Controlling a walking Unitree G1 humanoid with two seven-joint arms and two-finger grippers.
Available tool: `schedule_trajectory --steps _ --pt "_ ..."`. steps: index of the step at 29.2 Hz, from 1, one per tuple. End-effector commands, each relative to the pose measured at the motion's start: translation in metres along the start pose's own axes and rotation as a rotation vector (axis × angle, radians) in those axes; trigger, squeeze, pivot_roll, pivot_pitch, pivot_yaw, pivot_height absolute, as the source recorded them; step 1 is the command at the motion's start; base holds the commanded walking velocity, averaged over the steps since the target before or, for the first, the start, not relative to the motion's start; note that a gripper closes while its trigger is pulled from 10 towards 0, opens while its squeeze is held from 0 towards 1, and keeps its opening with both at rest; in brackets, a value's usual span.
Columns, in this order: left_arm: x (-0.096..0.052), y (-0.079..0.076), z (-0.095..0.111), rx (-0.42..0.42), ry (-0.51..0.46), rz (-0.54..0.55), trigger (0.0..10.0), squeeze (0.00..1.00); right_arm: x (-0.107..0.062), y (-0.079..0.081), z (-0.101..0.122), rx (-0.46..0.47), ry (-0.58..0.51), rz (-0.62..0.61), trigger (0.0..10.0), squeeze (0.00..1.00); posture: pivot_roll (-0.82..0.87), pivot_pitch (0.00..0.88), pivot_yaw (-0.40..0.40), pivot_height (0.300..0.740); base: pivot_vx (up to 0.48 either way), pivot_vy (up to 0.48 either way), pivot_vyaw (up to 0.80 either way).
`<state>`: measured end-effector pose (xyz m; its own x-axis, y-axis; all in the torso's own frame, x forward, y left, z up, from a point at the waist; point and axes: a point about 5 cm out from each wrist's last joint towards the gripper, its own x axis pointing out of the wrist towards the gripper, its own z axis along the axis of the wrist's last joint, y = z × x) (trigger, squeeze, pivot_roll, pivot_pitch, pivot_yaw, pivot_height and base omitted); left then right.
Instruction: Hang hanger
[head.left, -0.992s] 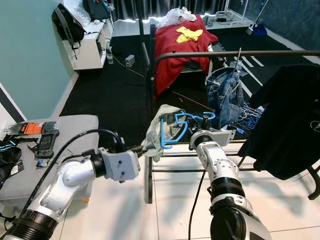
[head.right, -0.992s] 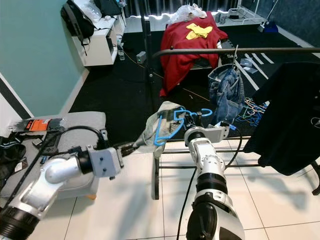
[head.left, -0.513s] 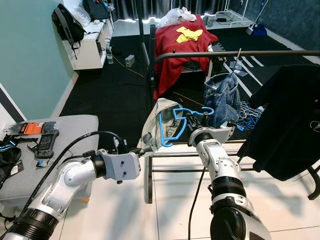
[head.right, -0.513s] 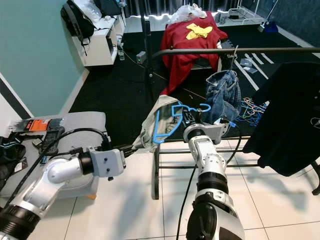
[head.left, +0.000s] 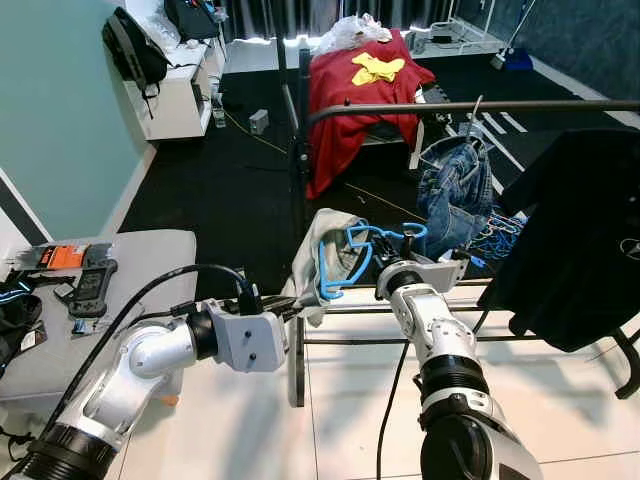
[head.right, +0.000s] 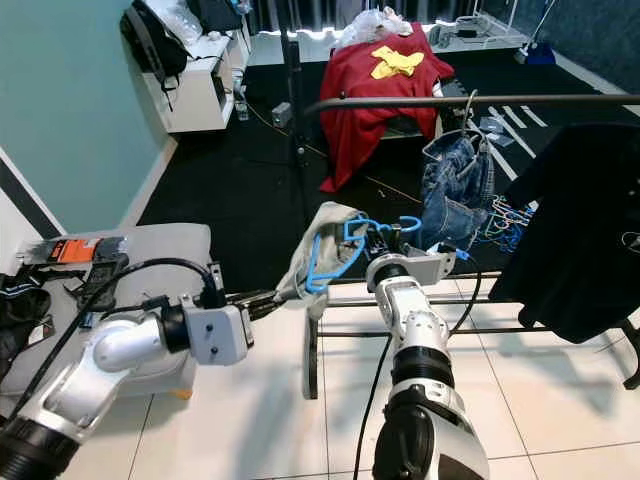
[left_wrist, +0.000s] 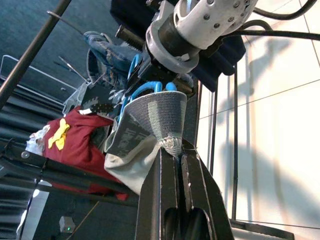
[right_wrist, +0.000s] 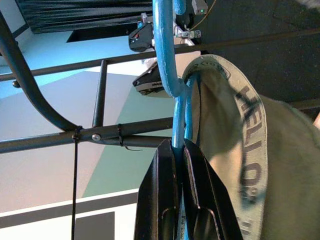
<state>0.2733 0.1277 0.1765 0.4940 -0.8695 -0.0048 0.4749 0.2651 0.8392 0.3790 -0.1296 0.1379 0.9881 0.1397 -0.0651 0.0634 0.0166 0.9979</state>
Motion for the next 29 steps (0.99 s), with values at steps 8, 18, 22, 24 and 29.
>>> schedule_trajectory --steps 8,18,22,24,29 --pt "-0.001 -0.009 0.001 0.0 0.004 -0.054 10.0 0.0 0.003 0.002 -0.004 0.032 -0.001 -0.004 10.0 0.0 -0.01 0.068 0.026 0.74 0.0 0.0 0.0" --pt "0.002 -0.005 0.007 0.015 -0.019 -0.055 10.0 0.0 0.003 -0.009 -0.009 -0.067 0.021 -0.079 10.0 0.0 -0.01 0.067 0.027 0.74 0.0 0.0 0.0" --pt "0.003 -0.007 0.008 0.014 -0.021 -0.062 10.0 0.0 0.003 -0.013 -0.01 -0.098 0.02 -0.112 10.0 0.0 -0.01 0.068 0.027 0.74 0.0 0.0 0.0" --pt "0.005 -0.01 0.009 0.014 -0.027 -0.072 10.0 0.0 0.003 -0.018 -0.009 -0.138 0.006 -0.163 10.0 0.0 -0.01 0.069 0.026 0.74 0.0 0.0 0.0" --pt "0.007 -0.014 0.012 0.004 -0.04 -0.083 10.0 0.0 0.005 -0.019 -0.003 -0.11 -0.071 -0.221 10.0 0.0 -0.01 0.068 0.025 0.74 0.0 0.0 0.0"
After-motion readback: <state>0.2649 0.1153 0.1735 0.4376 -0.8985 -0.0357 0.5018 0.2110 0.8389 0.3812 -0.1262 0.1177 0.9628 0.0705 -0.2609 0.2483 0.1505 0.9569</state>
